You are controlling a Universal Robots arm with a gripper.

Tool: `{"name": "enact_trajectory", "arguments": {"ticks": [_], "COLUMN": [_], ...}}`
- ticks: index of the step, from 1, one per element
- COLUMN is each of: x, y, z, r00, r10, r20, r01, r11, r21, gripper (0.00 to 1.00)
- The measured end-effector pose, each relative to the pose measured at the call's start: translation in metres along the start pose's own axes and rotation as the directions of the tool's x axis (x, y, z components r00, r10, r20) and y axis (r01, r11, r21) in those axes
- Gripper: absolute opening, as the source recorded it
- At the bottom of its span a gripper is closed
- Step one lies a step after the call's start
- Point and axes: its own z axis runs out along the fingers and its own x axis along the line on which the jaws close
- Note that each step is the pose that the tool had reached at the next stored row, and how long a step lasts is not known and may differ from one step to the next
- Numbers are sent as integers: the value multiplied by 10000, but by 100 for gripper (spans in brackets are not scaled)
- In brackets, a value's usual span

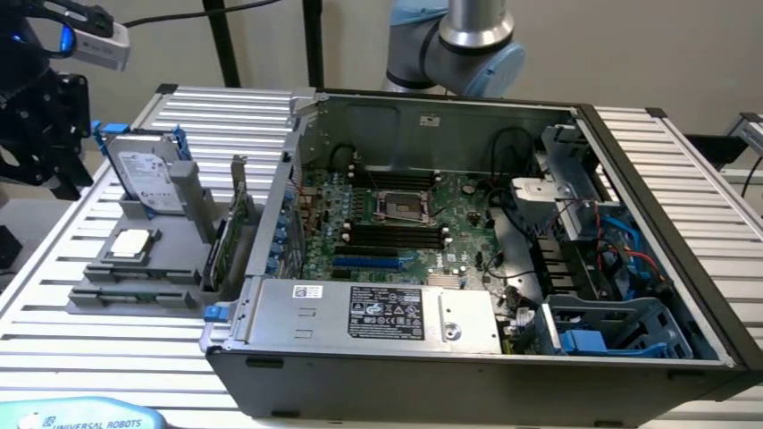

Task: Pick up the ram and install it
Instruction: 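Pick up the ram and move it above insertion slot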

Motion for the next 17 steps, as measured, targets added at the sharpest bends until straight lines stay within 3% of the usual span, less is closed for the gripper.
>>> {"name": "enact_trajectory", "arguments": {"ticks": [1, 2, 7, 17], "x": [14, 32, 113, 158], "y": [-12, -23, -62, -77], "z": [9, 21, 94, 273], "r00": [10000, 10000, 9999, 9999], "r10": [0, 0, -4, -6], "r20": [10, 24, 107, 128], "r01": [0, 0, 4, 6], "r11": [10000, 10000, 10000, 10000], "r21": [-3, -5, -10, -13], "gripper": [24, 31, 31, 31]}}
